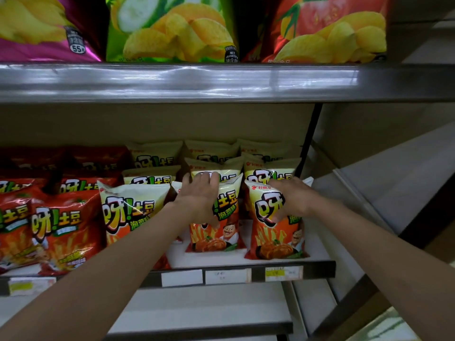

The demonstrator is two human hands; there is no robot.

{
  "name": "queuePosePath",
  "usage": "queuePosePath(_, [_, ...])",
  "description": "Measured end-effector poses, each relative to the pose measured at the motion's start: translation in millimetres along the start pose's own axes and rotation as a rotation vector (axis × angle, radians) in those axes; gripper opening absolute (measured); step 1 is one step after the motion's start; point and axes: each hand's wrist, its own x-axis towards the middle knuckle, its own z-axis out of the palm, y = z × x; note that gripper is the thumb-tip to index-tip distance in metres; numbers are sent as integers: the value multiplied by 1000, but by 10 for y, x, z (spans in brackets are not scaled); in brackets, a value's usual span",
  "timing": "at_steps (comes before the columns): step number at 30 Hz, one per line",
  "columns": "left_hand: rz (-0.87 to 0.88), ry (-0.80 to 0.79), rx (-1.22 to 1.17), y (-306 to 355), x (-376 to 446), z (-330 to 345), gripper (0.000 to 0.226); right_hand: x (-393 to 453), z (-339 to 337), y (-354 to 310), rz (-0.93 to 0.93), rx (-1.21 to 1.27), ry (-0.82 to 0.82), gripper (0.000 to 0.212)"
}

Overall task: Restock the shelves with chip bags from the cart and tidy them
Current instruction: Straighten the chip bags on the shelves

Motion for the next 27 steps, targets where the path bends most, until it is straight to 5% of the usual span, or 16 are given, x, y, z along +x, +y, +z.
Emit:
queuePosePath(12, [-6,104,145,44,48,147,115,-67,297,105,12,-102,316,92])
queuePosePath(19, [-8,89,164,50,-101,111,126,-198,245,-52,82,-173,261,111])
queuePosePath(27, [-54,203,-15,-117,-753,49,117,-626,264,-617,-104,-103,324,104])
